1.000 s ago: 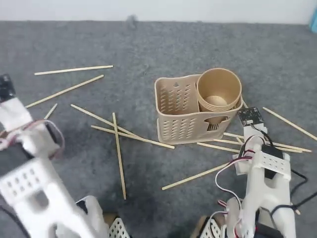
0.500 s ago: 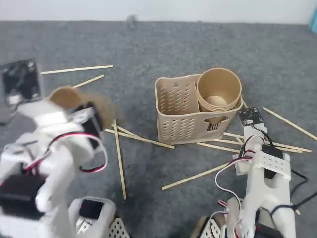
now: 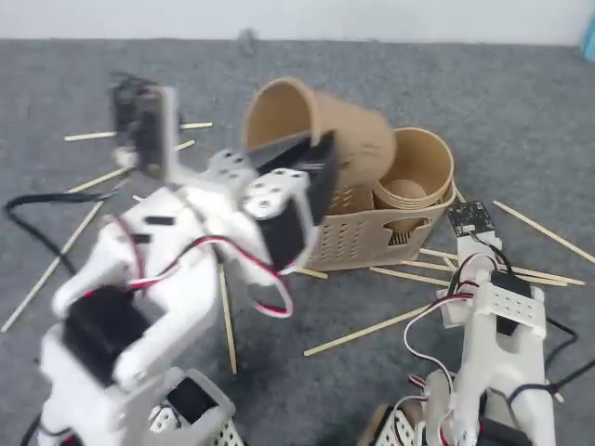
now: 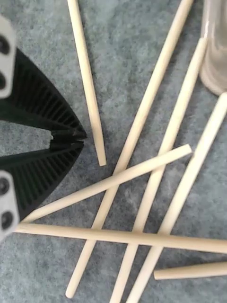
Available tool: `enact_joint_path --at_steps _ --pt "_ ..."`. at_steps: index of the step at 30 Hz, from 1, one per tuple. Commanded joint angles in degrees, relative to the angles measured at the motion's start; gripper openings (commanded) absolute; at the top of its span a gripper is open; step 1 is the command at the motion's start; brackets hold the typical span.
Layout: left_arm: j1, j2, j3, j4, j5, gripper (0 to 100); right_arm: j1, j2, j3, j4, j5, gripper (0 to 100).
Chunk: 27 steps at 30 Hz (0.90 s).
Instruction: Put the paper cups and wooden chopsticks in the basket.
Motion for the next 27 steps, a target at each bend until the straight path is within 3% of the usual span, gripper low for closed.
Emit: enact_joint_path --at_steps 1,9,12,27 --pt "2.3 1.5 3.3 -10.1 -6.8 1 0.1 -2.1 -0.4 0.0 1.0 0.8" --pt "6.7 6.9 16.4 -28.3 -21.5 1 0.1 -2.1 -0.4 0.0 1.1 0.8" --pt "6.6 10.6 18.9 -31.7 -24.7 1 0.1 -2.1 -0.4 0.0 1.1 0.8" --pt "8.4 13.0 18.7 -20.0 -36.8 1 0.0 -2.1 -0.5 -0.1 1.1 0.8"
